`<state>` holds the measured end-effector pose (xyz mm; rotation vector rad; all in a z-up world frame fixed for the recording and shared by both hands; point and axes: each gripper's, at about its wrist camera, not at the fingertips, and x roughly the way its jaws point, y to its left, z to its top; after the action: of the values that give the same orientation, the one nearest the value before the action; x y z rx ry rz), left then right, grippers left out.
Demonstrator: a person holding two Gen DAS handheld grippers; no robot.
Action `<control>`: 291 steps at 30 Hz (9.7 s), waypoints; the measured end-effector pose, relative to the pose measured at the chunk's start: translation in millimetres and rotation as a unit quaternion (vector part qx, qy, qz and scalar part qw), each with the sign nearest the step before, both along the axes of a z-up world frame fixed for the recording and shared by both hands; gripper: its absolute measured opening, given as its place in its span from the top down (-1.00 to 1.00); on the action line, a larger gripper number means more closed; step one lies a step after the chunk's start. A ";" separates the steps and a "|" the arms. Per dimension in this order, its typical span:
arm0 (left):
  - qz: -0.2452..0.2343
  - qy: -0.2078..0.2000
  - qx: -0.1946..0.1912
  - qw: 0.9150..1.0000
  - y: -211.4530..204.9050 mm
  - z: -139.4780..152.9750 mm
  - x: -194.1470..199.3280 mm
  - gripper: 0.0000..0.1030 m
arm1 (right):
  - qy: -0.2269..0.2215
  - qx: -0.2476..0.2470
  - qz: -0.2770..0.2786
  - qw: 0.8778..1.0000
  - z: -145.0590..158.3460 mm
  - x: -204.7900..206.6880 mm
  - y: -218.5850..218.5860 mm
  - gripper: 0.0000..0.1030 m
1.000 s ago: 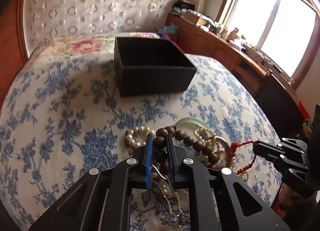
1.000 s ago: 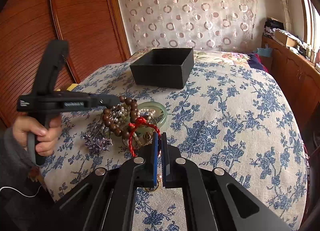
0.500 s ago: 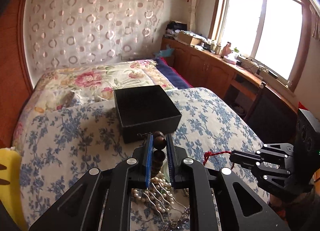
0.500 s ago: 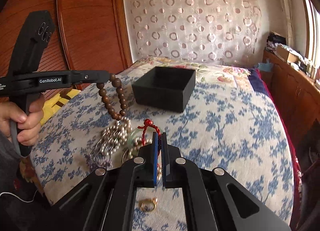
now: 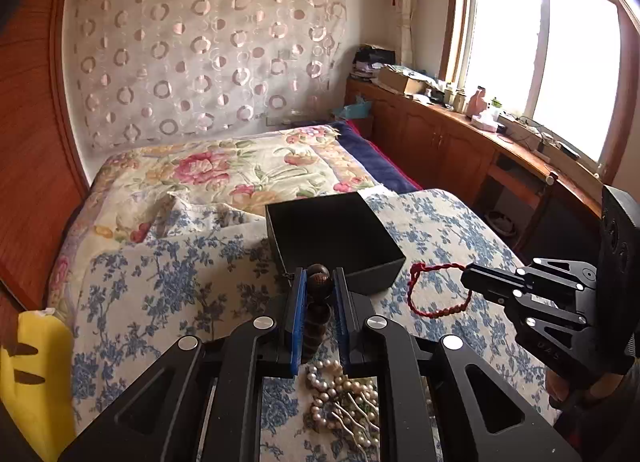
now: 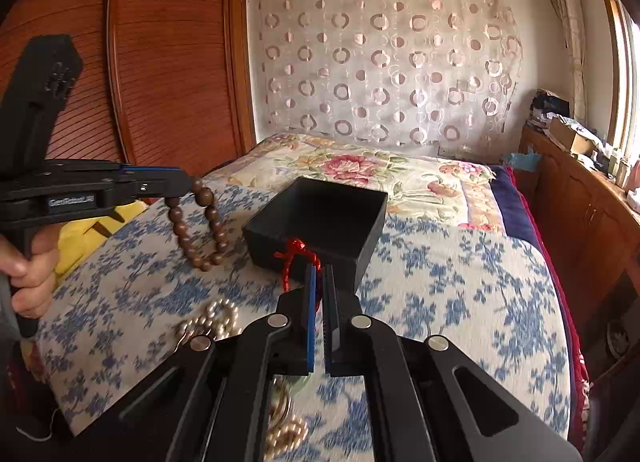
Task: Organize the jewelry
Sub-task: 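Carry the bead bracelet into the black box with the left gripper while the right drops the red bracelet in, then return the right gripper to the pile and grasp the dark metal bangle, then grasp the purple crystal hairpins with the left gripper while the right holds the bangle, then lower the hairpins into the black box with the left gripper while the right releases the bangle there, then move both open grippers back over the remaining pearls and jade bangle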
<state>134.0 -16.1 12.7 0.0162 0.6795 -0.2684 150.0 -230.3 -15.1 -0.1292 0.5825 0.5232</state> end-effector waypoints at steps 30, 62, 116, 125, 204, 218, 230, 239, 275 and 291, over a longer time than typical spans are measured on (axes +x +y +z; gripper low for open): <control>0.021 0.019 0.010 1.000 -15.1 -18.7 87.4 0.39 | 0.000 -0.018 -0.006 1.000 1.0 77.4 24.8 0.93; 0.008 0.022 0.021 0.999 1.7 -63.5 -29.5 -0.34 | 0.031 -0.005 0.032 0.999 -13.8 37.9 11.0 0.23; -0.020 0.071 0.019 0.997 -34.2 -111.7 -84.8 -0.56 | 0.073 -0.053 -0.016 0.996 -40.6 -25.3 -30.8 0.90; -0.009 0.091 0.039 0.995 -45.2 -121.4 -77.0 -0.67 | 0.086 -0.041 -0.012 0.995 -48.8 -26.2 -28.9 0.89; -0.013 -0.033 0.033 0.999 -23.8 -20.4 7.2 -0.01 | 0.032 -0.020 0.023 0.999 8.2 72.7 -8.0 0.88; -0.015 -0.007 0.048 0.999 -38.9 -37.3 91.7 -0.01 | 0.044 -0.003 0.031 0.999 3.5 116.8 -11.7 0.88; -0.023 0.006 0.045 0.999 -41.7 -55.4 115.8 -0.13 | 0.051 -0.013 0.034 0.998 0.2 131.5 -9.9 0.88; 0.001 0.003 0.043 0.999 -13.9 -46.8 100.1 -0.27 | 0.054 -0.022 0.050 0.997 -0.1 138.2 11.8 0.88; 0.010 0.029 0.027 0.999 2.2 -71.8 -50.1 -0.40 | 0.094 -0.043 0.037 0.994 -45.0 9.3 -20.6 0.79; 0.018 0.031 0.030 0.999 -1.1 -84.2 -93.1 -0.41 | 0.135 -0.057 0.062 0.987 -78.6 -39.0 -25.9 0.79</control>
<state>40.9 -17.2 -71.5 0.0527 0.7491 -0.2147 111.0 -256.2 -93.6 -0.2055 0.8737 0.6332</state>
